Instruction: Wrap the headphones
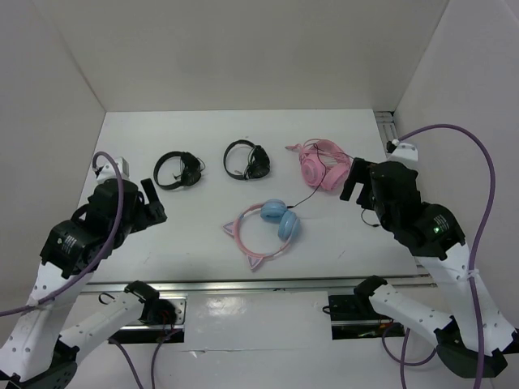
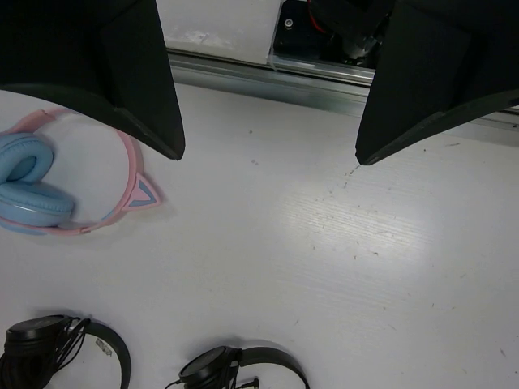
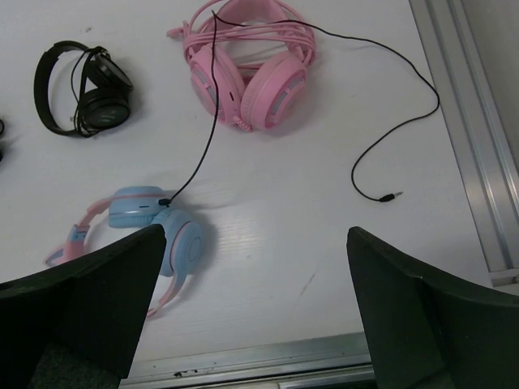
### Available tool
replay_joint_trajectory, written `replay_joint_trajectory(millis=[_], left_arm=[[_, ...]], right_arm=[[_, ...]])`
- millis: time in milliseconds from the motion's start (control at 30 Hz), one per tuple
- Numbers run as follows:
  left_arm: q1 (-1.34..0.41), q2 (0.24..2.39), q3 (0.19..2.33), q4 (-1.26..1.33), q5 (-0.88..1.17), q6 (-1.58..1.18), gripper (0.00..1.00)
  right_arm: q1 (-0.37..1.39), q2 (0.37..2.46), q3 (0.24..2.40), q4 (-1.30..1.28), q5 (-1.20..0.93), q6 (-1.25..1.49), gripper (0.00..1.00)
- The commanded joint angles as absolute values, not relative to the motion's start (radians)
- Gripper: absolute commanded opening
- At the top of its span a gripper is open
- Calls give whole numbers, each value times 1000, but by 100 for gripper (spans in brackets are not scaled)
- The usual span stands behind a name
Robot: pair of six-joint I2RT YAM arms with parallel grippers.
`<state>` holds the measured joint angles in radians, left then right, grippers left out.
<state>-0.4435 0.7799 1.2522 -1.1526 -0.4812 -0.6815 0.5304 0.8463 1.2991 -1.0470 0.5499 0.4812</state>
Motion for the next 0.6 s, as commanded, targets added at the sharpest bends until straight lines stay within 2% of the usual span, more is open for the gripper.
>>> replay_joint_trajectory(millis=[0,133,200,333,433,567], left_arm=[[-439,779,1243,-1118,-514,-681,100],[-439,779,1207,-1079,-415,-741,100],[-439,788,1111,-961,-248,-750,100],[-472,851,908,-720,-62,-879,100],[-553,972,841,-605,-86,-995,100],[-675,1147,871,-627,-224,-1179,100]], right_arm=[[535,832,1290,-1019,581,479,100],[535,822,1290,-997,563,479,100],[535,822,1279,-973,511,469,100],[526,822,1250,-940,439,469,100],[526,833,1239,-917,425,469,100],[526,842,1194,-870,367,469,100]])
